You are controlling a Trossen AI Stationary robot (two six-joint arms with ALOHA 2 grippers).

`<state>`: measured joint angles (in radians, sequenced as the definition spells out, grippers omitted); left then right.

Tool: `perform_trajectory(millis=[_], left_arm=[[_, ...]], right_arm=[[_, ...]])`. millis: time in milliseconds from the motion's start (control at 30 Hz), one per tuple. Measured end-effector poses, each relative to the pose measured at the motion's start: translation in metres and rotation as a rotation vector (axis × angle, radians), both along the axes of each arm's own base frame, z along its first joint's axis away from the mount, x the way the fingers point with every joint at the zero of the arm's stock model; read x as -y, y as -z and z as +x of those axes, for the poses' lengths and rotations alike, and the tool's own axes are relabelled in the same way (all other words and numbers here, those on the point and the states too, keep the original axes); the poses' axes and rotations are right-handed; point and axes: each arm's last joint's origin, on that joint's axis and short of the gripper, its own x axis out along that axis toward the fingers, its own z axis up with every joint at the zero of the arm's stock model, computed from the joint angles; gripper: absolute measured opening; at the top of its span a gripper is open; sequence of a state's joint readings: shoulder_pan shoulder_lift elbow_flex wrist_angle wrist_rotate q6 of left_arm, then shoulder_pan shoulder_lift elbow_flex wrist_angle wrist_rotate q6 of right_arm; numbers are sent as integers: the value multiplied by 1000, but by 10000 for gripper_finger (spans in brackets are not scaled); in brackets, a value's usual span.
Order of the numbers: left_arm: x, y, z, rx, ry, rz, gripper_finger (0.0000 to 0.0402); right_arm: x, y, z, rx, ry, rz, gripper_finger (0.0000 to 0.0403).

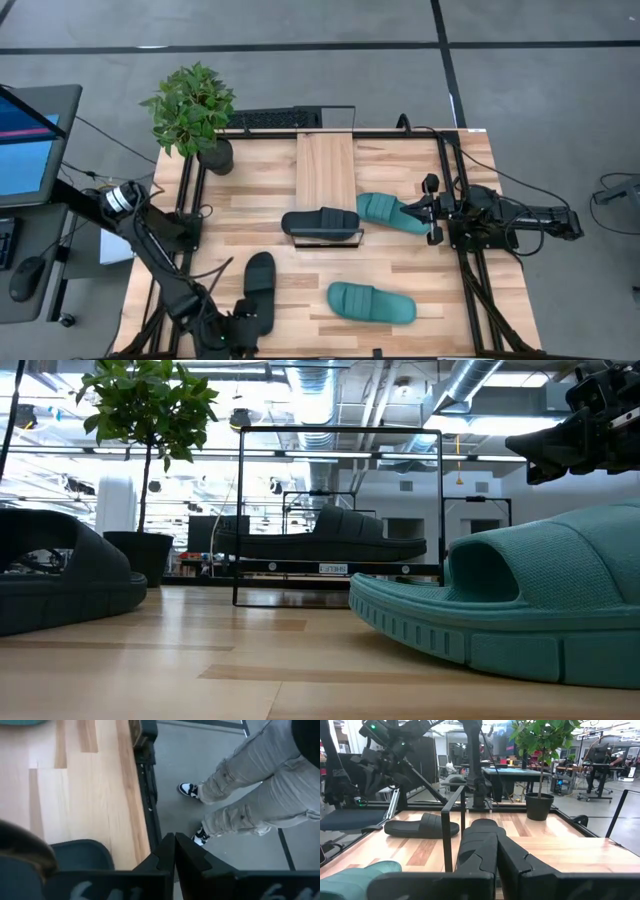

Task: Pick and place slides into the shelf
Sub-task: Put the black slide on the shelf

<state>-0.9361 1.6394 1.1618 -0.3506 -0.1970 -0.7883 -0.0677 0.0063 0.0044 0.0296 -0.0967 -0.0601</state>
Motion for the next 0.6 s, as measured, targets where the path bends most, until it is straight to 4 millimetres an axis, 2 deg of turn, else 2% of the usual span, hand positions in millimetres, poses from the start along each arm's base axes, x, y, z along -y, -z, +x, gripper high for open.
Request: perform_trajectory(millis=[300,600], left_arm=[[-15,2,16,-85,-19,-35,8],[-19,6,14,-126,49,12,82]], right_arm=[[0,0,0,0,0,0,0],[0,0,0,0,0,0,0]])
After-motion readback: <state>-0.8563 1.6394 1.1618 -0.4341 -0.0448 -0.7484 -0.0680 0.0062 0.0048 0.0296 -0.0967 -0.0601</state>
